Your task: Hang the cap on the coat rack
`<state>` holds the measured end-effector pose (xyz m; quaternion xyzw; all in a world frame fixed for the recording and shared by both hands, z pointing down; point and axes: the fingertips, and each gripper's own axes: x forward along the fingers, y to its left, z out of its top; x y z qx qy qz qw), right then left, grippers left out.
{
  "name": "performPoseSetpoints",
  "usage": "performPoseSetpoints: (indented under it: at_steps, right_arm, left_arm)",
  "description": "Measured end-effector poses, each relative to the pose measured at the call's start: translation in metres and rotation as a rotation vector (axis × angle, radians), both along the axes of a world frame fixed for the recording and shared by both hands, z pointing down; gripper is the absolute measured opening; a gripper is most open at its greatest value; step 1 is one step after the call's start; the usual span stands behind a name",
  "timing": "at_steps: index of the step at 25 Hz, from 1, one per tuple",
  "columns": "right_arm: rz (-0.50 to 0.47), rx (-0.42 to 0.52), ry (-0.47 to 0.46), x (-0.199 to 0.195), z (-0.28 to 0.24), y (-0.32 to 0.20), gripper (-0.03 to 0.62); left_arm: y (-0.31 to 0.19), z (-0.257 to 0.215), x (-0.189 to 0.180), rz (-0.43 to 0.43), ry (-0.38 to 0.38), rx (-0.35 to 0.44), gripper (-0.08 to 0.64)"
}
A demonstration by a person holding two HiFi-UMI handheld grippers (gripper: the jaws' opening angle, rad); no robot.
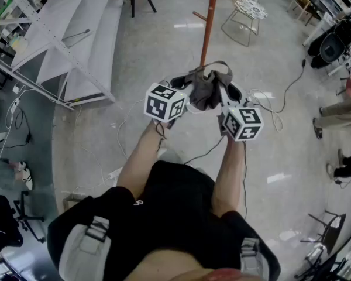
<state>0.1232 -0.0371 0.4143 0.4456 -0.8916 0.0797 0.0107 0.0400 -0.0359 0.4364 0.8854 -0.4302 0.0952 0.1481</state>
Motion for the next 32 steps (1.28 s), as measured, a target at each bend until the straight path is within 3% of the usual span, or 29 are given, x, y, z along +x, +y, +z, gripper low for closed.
performPoseSetpoints:
  at_steps: [12, 24, 28, 32]
  right_arm:
    - [-0.004, 0.040, 0.017, -0.003, -0.017, -0.007, 0.018]
    - [-0.050, -0.045, 0.001, -0.034, 0.022, -0.030, 0.023]
    - [-0.018, -0.078, 0.049, -0.022, 0.032, -0.055, 0.023]
    - [0.058, -0.092, 0.047, -0.014, 0.031, -0.092, 0.023]
  left_arm:
    - [-0.001, -0.008, 0.003, -0.007, 0.018, 0.014, 0.063]
    - [-0.022, 0.021, -0.036, -0.075, 0.015, -0.043, 0.063]
    - [-0.051, 0.035, -0.022, -0.094, 0.075, -0.097, 0.063]
    - [-0.083, 0.037, -0.011, -0.036, 0.070, -0.083, 0.063]
